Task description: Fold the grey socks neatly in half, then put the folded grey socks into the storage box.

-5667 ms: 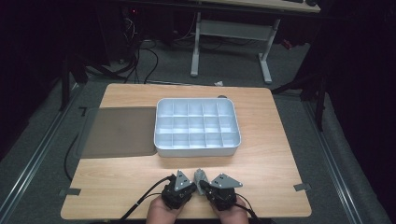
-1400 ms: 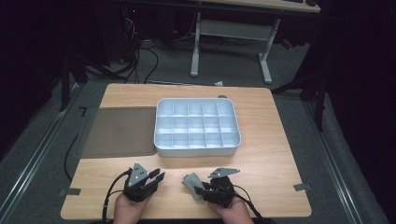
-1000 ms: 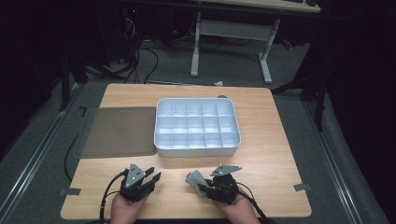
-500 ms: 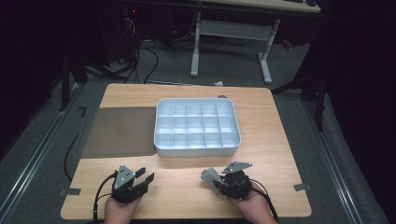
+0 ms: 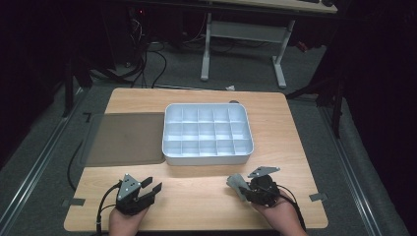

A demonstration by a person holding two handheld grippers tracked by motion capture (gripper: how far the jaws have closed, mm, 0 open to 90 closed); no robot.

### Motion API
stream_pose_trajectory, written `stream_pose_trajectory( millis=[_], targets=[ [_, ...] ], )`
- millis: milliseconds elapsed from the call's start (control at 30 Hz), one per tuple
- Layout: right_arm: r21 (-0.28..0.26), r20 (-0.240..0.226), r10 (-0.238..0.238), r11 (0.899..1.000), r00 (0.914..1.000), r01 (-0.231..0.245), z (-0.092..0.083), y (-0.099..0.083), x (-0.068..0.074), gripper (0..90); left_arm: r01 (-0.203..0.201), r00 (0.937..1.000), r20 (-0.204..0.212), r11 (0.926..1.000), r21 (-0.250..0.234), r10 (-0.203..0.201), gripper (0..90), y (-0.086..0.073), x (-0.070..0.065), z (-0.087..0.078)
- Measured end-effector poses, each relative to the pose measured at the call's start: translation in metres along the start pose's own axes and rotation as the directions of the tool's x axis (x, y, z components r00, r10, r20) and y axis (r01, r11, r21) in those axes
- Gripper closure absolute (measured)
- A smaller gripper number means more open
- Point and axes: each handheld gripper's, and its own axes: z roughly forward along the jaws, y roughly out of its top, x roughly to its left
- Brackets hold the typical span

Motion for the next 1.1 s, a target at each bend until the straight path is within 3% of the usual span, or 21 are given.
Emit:
stream_pose_trajectory(
  millis=[300, 433, 633, 867, 967, 1100],
  targets=[
    [0.070, 0.033, 0.015, 0.997, 0.9994, -0.018, -0.009, 0.003, -0.018, 70.9, 0.013, 0.9998, 0.018, 0.9999, -0.010, -0.012, 50.5, 0.003, 0.000, 0.006],
    [0.091, 0.035, 0.025, 0.995, 0.9991, -0.028, -0.010, 0.004, -0.023, 70.9, -0.005, 0.9998, 0.021, 1.0000, 0.002, 0.005, 49.4, 0.004, -0.002, 0.010],
    [0.114, 0.043, 0.027, 0.993, 0.9987, -0.032, -0.015, 0.007, -0.025, 71.0, 0.001, 0.9991, 0.042, 1.0000, 0.006, -0.002, 49.3, 0.006, -0.002, 0.015],
    [0.110, 0.032, 0.028, 0.993, 0.9991, -0.032, -0.024, 0.016, -0.028, 71.0, -0.007, 0.9989, 0.047, 0.9999, -0.010, 0.007, 49.2, 0.007, -0.004, 0.015],
    [0.103, 0.005, 0.038, 0.994, 0.9993, -0.038, -0.030, 0.021, -0.029, 71.0, -0.006, 0.9987, 0.051, 1.0000, 0.004, 0.006, 49.2, 0.006, -0.004, 0.016],
    [0.083, 0.004, 0.022, 0.996, 0.9998, -0.022, -0.042, 0.034, -0.027, 71.0, -0.007, 0.9985, 0.054, 1.0000, 0.003, 0.007, 49.1, 0.007, -0.004, 0.018]
  ],
)
